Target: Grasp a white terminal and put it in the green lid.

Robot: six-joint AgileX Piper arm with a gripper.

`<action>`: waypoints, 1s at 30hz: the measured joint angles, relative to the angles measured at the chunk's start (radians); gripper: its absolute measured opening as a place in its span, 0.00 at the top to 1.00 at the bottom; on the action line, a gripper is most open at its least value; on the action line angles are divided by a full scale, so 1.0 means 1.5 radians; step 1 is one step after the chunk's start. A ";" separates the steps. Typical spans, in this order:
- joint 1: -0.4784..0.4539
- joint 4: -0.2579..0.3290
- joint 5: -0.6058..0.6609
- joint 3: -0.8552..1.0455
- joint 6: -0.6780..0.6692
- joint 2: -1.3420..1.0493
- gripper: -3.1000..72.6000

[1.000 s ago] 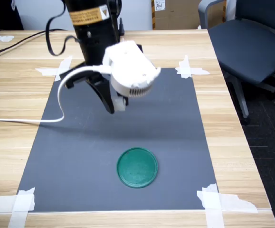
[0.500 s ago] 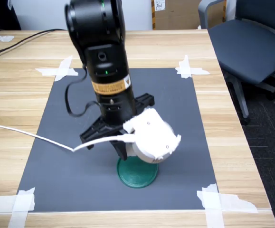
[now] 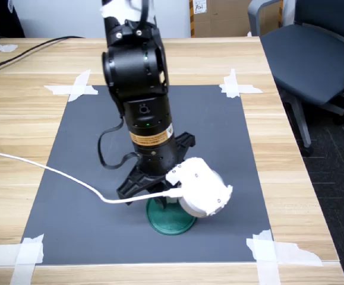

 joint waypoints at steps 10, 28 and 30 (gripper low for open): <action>0.002 -0.012 0.000 0.000 0.057 0.000 0.38; 0.002 -0.017 -0.098 0.109 0.095 -0.283 0.56; 0.002 -0.017 -0.125 0.154 0.095 -0.327 0.66</action>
